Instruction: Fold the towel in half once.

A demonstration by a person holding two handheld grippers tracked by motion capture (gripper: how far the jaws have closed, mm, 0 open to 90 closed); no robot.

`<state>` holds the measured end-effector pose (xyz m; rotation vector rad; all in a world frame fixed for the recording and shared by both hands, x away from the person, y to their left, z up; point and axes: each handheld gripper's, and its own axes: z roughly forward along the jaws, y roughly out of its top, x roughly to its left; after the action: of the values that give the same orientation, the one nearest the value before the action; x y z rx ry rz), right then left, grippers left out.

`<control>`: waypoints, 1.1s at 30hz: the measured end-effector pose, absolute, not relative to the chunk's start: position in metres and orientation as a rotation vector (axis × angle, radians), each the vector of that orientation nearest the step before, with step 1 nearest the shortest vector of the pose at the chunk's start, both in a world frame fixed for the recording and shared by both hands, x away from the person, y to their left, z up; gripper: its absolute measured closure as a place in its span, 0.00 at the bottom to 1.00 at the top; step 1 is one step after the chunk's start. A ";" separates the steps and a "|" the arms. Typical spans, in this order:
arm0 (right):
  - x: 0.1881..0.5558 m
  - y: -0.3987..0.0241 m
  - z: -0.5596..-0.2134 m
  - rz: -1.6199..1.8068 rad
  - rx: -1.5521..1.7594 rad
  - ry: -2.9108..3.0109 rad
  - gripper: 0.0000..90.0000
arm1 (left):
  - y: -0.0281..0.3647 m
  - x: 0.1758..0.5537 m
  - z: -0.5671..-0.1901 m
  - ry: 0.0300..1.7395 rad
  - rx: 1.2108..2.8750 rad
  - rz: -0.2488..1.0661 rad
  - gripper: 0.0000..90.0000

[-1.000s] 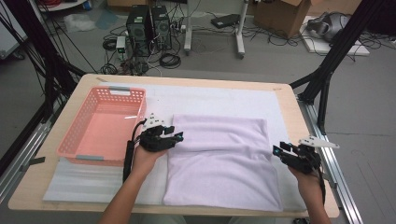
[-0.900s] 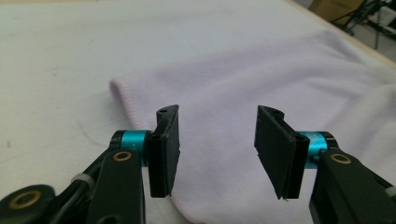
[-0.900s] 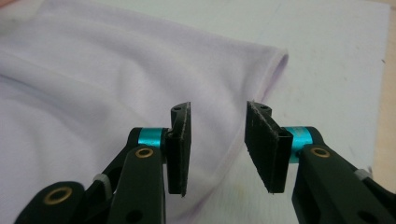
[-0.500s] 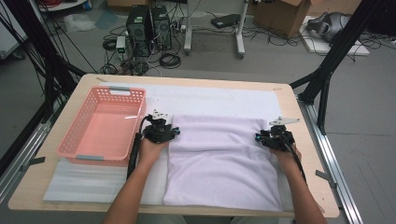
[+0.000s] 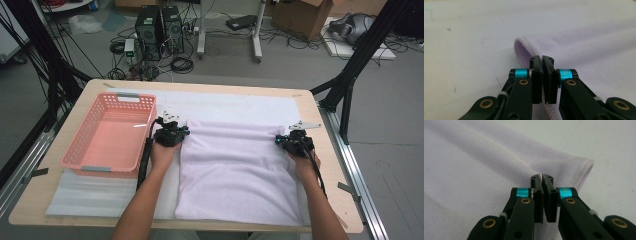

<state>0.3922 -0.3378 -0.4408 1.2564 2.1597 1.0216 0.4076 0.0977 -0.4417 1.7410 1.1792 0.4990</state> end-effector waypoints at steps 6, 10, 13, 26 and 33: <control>0.405 -0.338 -0.438 1.016 1.281 2.067 0.97 | 0.090 0.423 -0.439 1.201 1.747 0.535 0.96; 0.419 -0.333 -0.437 0.986 1.287 2.054 0.97 | 0.090 0.436 -0.441 1.253 1.741 0.529 0.96; 0.428 -0.330 -0.440 0.952 1.317 2.021 0.79 | 0.089 0.440 -0.443 1.321 1.714 0.535 0.77; 0.438 -0.338 -0.446 1.023 1.365 2.086 0.89 | 0.082 0.444 -0.452 1.293 1.831 0.490 0.79; 0.439 -0.339 -0.449 0.853 1.371 1.952 0.87 | 0.086 0.445 -0.451 1.381 1.789 0.534 0.75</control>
<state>0.4389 -0.3389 -0.4487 1.3714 1.9515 0.8529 0.4450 0.0857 -0.4508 1.7889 1.3813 0.5340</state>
